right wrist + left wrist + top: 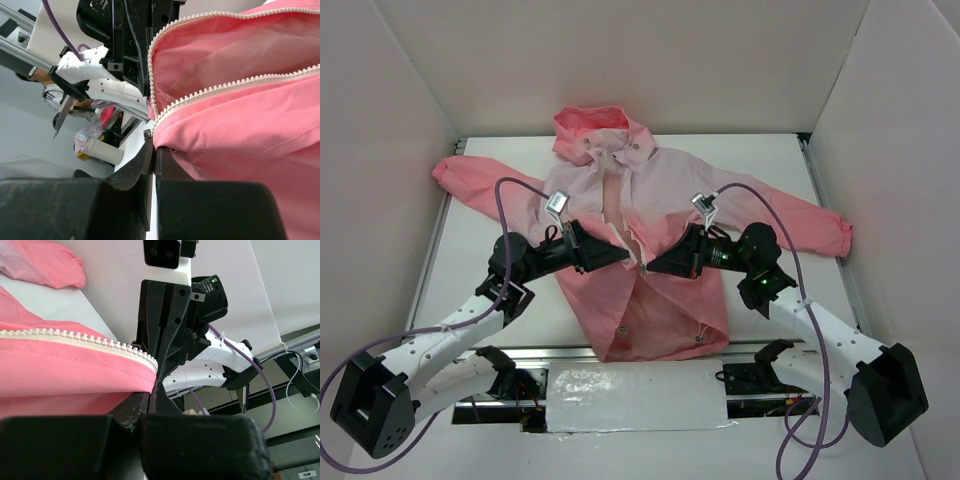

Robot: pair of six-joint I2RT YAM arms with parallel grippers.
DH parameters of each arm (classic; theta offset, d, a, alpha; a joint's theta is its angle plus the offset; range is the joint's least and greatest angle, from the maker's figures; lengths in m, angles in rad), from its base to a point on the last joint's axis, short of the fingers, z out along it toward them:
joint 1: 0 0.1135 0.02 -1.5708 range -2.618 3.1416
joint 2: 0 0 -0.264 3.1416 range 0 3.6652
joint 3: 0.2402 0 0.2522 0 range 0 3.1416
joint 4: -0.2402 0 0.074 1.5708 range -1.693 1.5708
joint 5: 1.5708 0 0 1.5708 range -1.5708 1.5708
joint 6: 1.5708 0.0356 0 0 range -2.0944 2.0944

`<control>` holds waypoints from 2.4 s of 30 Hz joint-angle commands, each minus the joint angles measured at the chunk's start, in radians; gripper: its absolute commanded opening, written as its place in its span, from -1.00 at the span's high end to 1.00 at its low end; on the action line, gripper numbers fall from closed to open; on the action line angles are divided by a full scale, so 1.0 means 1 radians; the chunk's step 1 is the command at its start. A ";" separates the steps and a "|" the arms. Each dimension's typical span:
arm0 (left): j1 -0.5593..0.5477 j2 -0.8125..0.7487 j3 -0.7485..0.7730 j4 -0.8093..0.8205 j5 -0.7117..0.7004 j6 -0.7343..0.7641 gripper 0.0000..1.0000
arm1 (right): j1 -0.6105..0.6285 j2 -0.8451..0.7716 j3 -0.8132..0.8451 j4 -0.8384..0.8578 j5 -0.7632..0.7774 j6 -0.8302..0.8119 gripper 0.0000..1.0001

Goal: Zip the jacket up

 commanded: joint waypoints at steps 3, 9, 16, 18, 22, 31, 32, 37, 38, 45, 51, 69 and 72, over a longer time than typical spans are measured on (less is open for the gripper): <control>0.005 -0.005 0.011 0.096 0.010 -0.009 1.00 | -0.008 0.018 0.000 0.131 -0.031 0.017 1.00; 0.005 0.003 0.021 0.093 0.021 -0.004 1.00 | -0.011 0.044 0.012 0.149 -0.040 0.024 1.00; 0.005 0.024 0.011 0.137 0.035 -0.026 1.00 | -0.016 0.055 0.015 0.172 -0.047 0.037 1.00; 0.005 0.029 0.011 0.145 0.036 -0.027 1.00 | -0.019 0.058 0.016 0.180 -0.049 0.041 1.00; 0.005 0.035 0.013 0.154 0.041 -0.029 1.00 | -0.025 0.066 0.015 0.198 -0.052 0.052 1.00; 0.005 0.046 0.005 0.203 0.055 -0.046 1.00 | -0.036 0.103 0.016 0.261 -0.069 0.092 1.00; 0.005 0.046 0.005 0.205 0.055 -0.047 1.00 | -0.036 0.107 0.018 0.273 -0.070 0.095 1.00; 0.005 0.050 0.004 0.219 0.056 -0.052 1.00 | -0.039 0.121 0.024 0.301 -0.077 0.112 1.00; 0.005 0.052 0.004 0.220 0.058 -0.052 1.00 | -0.043 0.123 0.026 0.303 -0.077 0.113 1.00; 0.005 0.058 0.002 0.226 0.059 -0.053 1.00 | -0.054 0.124 0.033 0.326 -0.083 0.130 1.00; 0.005 0.067 0.001 0.237 0.064 -0.060 1.00 | -0.062 0.139 0.027 0.389 -0.097 0.175 1.00; 0.005 0.085 0.007 0.275 0.072 -0.070 1.00 | -0.060 0.189 0.047 0.442 -0.138 0.212 1.00; 0.005 0.098 0.011 0.286 0.076 -0.073 1.00 | -0.062 0.186 0.059 0.427 -0.141 0.207 1.00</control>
